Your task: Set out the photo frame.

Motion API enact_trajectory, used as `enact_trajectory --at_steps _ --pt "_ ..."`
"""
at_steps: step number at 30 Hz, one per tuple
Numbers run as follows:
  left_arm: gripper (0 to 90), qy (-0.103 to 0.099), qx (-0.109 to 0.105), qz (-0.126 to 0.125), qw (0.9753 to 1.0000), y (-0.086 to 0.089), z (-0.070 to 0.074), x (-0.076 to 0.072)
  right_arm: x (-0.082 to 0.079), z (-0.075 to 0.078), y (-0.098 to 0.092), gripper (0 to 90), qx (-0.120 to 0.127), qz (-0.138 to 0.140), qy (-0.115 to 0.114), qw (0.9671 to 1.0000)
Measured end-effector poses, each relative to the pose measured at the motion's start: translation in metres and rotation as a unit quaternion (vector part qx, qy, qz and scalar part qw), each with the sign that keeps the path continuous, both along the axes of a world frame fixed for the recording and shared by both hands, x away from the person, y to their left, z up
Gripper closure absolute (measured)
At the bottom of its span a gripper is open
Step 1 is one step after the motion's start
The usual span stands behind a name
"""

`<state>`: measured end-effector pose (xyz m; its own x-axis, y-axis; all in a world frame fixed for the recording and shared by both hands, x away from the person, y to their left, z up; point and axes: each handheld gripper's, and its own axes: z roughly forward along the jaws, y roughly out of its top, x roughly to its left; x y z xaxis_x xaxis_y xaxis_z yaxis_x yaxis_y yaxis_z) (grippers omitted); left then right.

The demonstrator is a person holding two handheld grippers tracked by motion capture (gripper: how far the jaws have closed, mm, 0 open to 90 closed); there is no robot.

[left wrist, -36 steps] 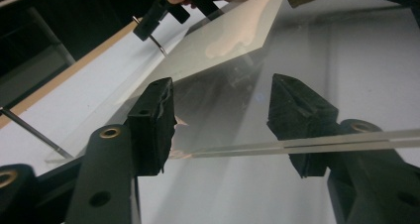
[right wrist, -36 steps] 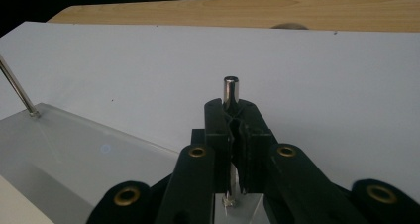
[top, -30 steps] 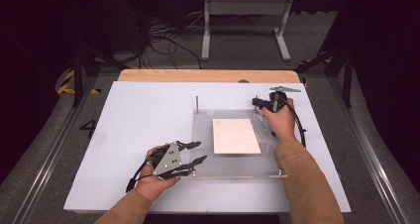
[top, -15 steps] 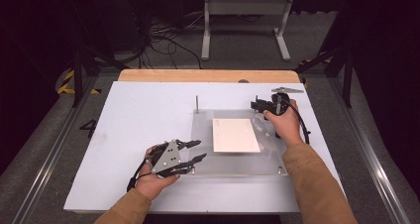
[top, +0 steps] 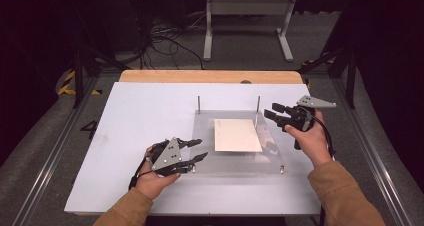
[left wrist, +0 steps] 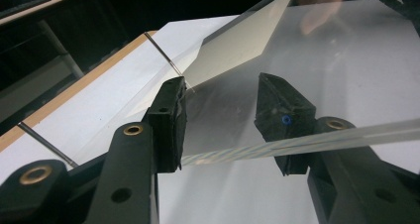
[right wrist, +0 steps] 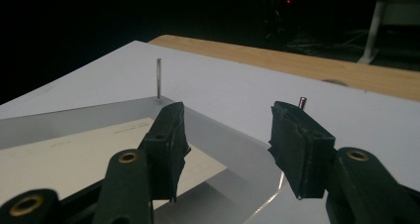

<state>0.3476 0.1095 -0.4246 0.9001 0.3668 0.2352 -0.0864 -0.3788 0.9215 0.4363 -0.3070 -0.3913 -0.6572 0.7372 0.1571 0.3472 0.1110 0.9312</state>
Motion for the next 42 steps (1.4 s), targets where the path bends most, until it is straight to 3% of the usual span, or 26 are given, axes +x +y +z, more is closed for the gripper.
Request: enact_trajectory --at_steps 1,2,3,5,8,15,18,24,27,31,33,39,42 --pt "54.1 0.0 0.0 0.0 1.0 0.0 0.0 0.0 0.0 0.0 0.0 46.8 0.0 0.0 0.0 1.0" --pt "54.1 0.002 0.0 -0.001 1.0 0.0 0.001 0.001 -0.016 0.005 -0.003 46.0 -0.021 0.012 -0.022 0.9995" --pt "54.1 0.002 0.0 -0.001 1.0 0.0 0.001 0.001 -0.016 0.005 -0.003 46.0 -0.021 0.012 -0.022 0.9995" --pt "54.1 0.004 0.001 -0.001 1.0 0.0 0.002 0.001 -0.032 0.008 -0.007 46.1 -0.051 0.028 -0.041 0.9975" --pt "54.1 0.004 0.002 0.002 1.0 0.0 0.003 0.001 -0.045 0.004 -0.013 47.2 -0.067 0.035 -0.044 0.9961" --pt "54.1 0.008 0.002 0.003 1.0 0.002 0.005 0.002 -0.066 0.0 -0.022 44.9 -0.075 0.044 -0.063 0.9942" --pt "54.1 0.009 0.002 0.003 1.0 0.002 0.006 0.002 -0.076 -0.003 -0.025 44.1 -0.071 0.045 -0.058 0.9948" --pt "54.1 0.012 0.0 0.005 0.9999 0.002 0.007 0.002 -0.095 -0.008 -0.028 41.9 -0.098 0.049 -0.068 0.9917" --pt "54.1 0.013 -0.001 0.006 0.9999 0.001 0.007 0.003 -0.102 -0.011 -0.025 41.0 -0.118 0.051 -0.069 0.9893" --pt "54.0 0.014 0.001 0.005 0.9999 0.002 0.008 0.003 -0.11 -0.011 -0.02 38.7 -0.127 0.064 -0.082 0.9864" --pt "54.1 0.014 0.0 0.005 0.9999 0.002 0.008 0.003 -0.113 -0.013 -0.016 38.3 -0.143 0.07 -0.086 0.9834" --pt "54.0 0.014 0.0 0.005 0.9999 0.002 0.008 0.003 -0.114 -0.017 -0.007 33.1 -0.129 0.086 -0.111 0.9816" --pt "54.0 0.013 -0.001 0.005 0.9999 0.002 0.009 0.003 -0.113 -0.017 -0.001 33.8 -0.127 0.099 -0.129 0.9784"
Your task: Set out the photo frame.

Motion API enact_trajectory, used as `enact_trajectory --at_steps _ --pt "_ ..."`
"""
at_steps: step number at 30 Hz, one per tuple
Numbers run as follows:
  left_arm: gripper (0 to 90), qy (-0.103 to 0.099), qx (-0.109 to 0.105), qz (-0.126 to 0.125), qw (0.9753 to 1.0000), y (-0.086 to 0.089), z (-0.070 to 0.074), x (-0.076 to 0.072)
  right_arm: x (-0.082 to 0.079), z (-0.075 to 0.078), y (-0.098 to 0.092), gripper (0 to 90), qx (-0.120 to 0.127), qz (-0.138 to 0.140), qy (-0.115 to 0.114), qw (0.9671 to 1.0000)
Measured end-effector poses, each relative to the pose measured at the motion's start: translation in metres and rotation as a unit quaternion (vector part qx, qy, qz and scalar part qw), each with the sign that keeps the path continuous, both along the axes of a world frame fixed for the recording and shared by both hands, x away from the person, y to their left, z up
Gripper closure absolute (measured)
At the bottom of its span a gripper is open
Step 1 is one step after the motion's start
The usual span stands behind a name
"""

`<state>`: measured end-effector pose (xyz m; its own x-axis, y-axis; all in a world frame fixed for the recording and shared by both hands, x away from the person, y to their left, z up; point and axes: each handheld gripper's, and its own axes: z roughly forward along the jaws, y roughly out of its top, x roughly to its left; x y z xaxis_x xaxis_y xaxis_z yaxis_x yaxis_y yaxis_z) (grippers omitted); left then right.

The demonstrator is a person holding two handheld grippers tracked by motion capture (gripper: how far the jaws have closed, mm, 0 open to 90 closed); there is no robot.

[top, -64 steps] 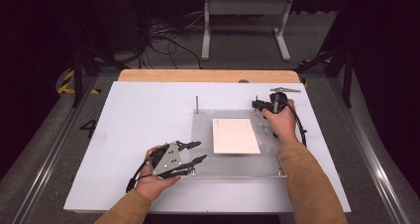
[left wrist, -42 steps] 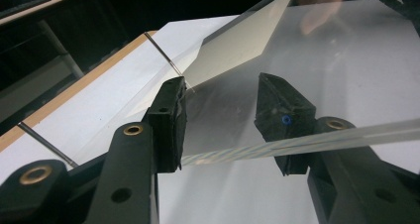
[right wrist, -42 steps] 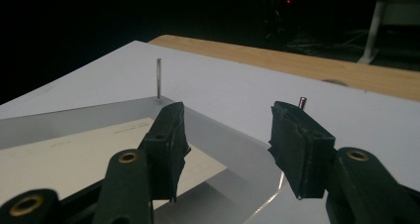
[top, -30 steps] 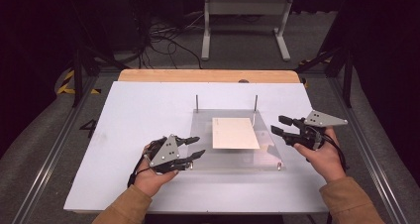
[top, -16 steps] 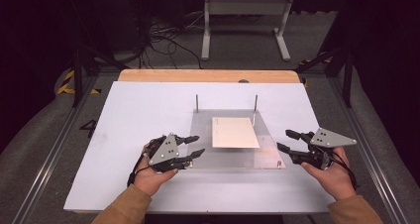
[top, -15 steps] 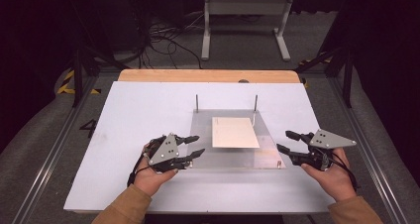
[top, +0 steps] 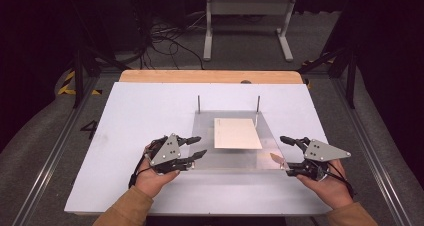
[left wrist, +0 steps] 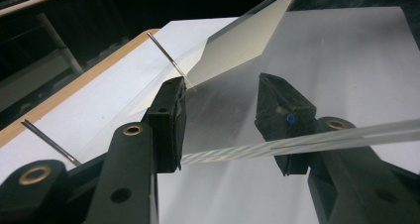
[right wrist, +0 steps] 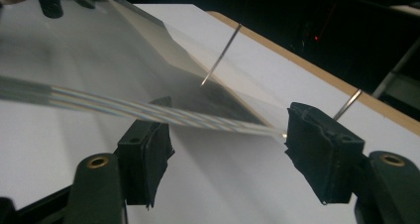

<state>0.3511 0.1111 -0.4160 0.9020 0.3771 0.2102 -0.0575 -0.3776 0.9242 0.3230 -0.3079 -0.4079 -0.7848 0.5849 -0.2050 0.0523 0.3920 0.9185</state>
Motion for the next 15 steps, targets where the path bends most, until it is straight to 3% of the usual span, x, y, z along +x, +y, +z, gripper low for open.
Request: enact_trajectory --at_steps 5,15 --pt "53.9 0.002 -0.002 -0.001 1.0 0.0 0.0 0.0 0.002 0.002 0.009 38.1 0.008 0.019 -0.027 0.9994" --pt "53.9 0.003 -0.008 0.002 1.0 0.0 0.001 0.001 0.012 -0.003 0.021 49.3 0.02 0.039 -0.025 0.9987"
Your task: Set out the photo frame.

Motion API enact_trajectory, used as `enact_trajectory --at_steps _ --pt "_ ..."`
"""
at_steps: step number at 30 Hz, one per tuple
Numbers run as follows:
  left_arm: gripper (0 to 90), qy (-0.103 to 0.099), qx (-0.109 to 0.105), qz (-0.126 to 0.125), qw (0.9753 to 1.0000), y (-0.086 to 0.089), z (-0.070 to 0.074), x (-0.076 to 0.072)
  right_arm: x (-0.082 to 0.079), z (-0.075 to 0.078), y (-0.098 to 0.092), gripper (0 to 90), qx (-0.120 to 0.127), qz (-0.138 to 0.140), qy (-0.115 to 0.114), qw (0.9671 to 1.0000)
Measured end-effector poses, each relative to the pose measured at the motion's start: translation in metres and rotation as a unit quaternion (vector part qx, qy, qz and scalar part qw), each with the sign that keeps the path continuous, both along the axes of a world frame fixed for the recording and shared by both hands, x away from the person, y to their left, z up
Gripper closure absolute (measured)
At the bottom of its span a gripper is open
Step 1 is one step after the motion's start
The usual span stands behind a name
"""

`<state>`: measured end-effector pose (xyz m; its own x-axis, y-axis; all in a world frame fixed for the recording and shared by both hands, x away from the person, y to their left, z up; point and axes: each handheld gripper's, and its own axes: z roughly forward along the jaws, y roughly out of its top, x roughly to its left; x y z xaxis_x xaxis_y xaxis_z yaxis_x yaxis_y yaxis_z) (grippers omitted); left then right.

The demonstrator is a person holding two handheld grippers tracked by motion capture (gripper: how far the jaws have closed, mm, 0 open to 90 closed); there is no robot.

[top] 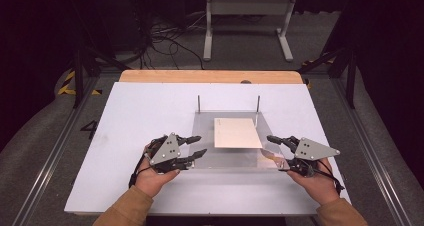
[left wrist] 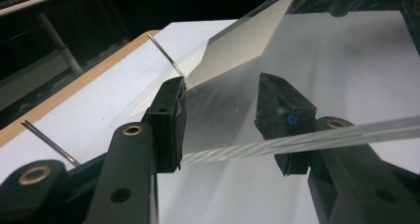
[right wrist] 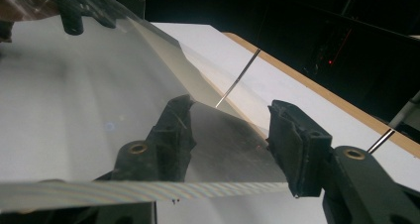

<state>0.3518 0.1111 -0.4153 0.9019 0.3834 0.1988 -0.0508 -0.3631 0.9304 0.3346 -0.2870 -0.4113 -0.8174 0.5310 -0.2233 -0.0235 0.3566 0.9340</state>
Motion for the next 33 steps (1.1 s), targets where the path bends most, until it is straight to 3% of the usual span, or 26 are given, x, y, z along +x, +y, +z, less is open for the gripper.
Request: enact_trajectory --at_steps 3,8,16,25,30,33 --pt "53.7 0.001 0.002 -0.001 1.0 0.0 -0.001 0.0 0.004 -0.004 0.0 50.4 0.007 0.004 -0.003 1.0" --pt "53.8 -0.003 0.005 0.004 1.0 0.0 -0.001 0.001 0.003 -0.003 0.005 57.0 -0.032 -0.002 -0.024 0.9992" --pt "56.5 -0.022 0.002 0.007 0.9997 -0.002 0.002 0.0 0.006 0.003 0.004 57.9 -0.038 -0.007 -0.025 0.9989" --pt "56.9 -0.038 -0.018 0.018 0.9989 -0.003 0.014 0.004 0.011 0.015 0.004 58.0 -0.032 -0.018 -0.046 0.9983" --pt "57.4 -0.056 -0.035 0.023 0.9975 0.001 0.027 0.002 0.008 0.028 0.006 59.9 -0.035 -0.017 -0.068 0.9969" --pt "57.9 -0.074 -0.033 0.029 0.9963 0.002 0.035 -0.002 0.007 0.036 0.008 60.5 -0.029 -0.014 -0.067 0.9972"
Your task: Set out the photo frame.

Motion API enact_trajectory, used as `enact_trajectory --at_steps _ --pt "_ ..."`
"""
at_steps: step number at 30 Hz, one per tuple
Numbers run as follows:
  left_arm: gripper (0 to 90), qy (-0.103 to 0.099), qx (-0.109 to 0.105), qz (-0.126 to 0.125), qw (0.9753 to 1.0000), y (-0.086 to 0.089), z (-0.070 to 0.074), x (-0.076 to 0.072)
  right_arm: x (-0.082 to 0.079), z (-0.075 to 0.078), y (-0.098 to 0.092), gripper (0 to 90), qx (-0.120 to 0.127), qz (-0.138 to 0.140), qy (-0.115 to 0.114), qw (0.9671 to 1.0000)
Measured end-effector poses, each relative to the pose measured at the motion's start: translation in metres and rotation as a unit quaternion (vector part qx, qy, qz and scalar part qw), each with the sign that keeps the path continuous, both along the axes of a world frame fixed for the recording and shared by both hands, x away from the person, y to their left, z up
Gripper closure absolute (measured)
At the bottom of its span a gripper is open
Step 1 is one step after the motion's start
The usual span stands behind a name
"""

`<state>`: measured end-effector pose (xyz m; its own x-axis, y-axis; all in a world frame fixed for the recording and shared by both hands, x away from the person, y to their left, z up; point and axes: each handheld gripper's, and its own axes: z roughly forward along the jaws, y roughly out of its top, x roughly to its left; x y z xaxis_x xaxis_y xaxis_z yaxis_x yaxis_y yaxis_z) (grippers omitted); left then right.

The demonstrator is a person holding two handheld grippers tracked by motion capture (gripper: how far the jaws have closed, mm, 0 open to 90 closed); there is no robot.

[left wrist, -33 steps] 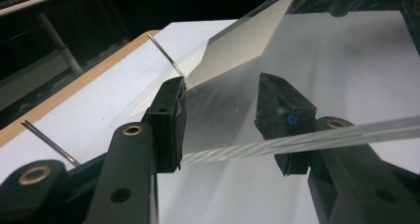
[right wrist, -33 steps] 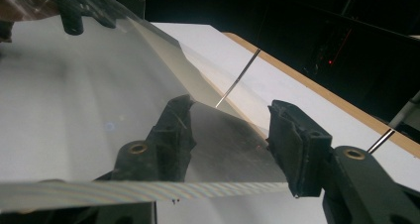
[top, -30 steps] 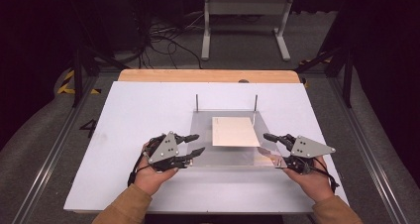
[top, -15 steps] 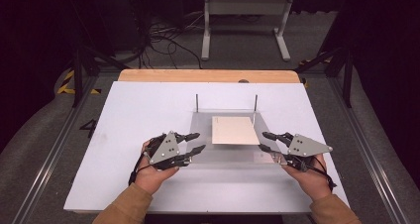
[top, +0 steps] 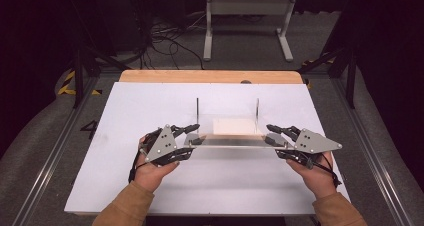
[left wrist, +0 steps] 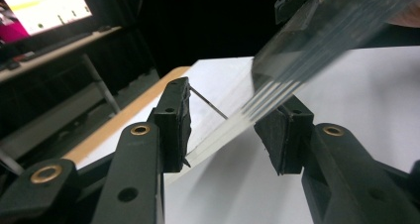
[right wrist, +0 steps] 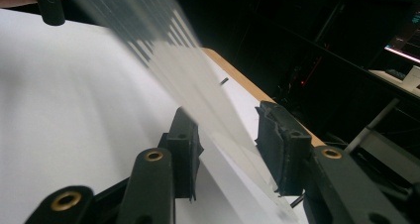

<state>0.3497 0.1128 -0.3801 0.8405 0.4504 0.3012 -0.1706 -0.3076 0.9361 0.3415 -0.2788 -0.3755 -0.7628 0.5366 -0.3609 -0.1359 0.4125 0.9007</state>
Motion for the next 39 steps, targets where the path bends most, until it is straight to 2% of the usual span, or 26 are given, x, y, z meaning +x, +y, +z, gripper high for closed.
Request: enact_trajectory --at_steps 2,6,10,11,12,19,21,24,27,33,36,39 --pt "58.3 -0.01 0.0 0.0 1.0 0.0 0.005 -0.002 0.0 0.003 0.0 60.9 0.003 0.003 0.002 1.0" --pt "59.2 -0.022 -0.01 -0.006 0.9997 0.002 0.014 -0.008 -0.003 0.011 0.0 61.3 0.0 0.002 -0.004 1.0" --pt "59.5 -0.034 -0.023 -0.007 0.9991 0.006 0.025 -0.014 -0.008 0.017 0.001 62.5 0.01 0.009 -0.004 0.9999" --pt "60.0 -0.034 -0.032 -0.011 0.9988 0.008 0.027 -0.015 -0.01 0.018 0.002 62.4 0.011 0.01 -0.018 0.9997" --pt "60.6 -0.034 -0.038 -0.013 0.9986 0.01 0.03 -0.016 -0.011 0.021 0.002 62.4 0.014 0.011 -0.023 0.9996" --pt "63.2 -0.046 -0.071 -0.012 0.9963 0.021 0.045 -0.026 -0.027 0.042 0.006 64.7 0.041 0.036 -0.047 0.9974" --pt "63.9 -0.038 -0.09 -0.017 0.9951 0.025 0.049 -0.029 -0.031 0.048 0.008 65.4 0.053 0.043 -0.049 0.9964" --pt "63.8 -0.018 -0.112 -0.026 0.9932 0.029 0.053 -0.031 -0.037 0.054 0.01 67.0 0.073 0.058 -0.035 0.995" --pt "63.9 -0.016 -0.111 -0.026 0.9934 0.031 0.057 -0.035 -0.04 0.058 0.012 67.3 0.082 0.064 -0.024 0.9943" --pt "64.5 0.018 -0.116 -0.03 0.9927 0.034 0.063 -0.04 -0.045 0.065 0.013 67.3 0.101 0.071 -0.004 0.9924" --pt "64.8 0.022 -0.114 -0.029 0.9928 0.034 0.063 -0.039 -0.045 0.065 0.012 67.3 0.105 0.072 0.004 0.9919" --pt "64.7 0.035 -0.11 -0.026 0.993 0.034 0.061 -0.035 -0.041 0.062 0.013 66.6 0.106 0.068 0.014 0.9919"
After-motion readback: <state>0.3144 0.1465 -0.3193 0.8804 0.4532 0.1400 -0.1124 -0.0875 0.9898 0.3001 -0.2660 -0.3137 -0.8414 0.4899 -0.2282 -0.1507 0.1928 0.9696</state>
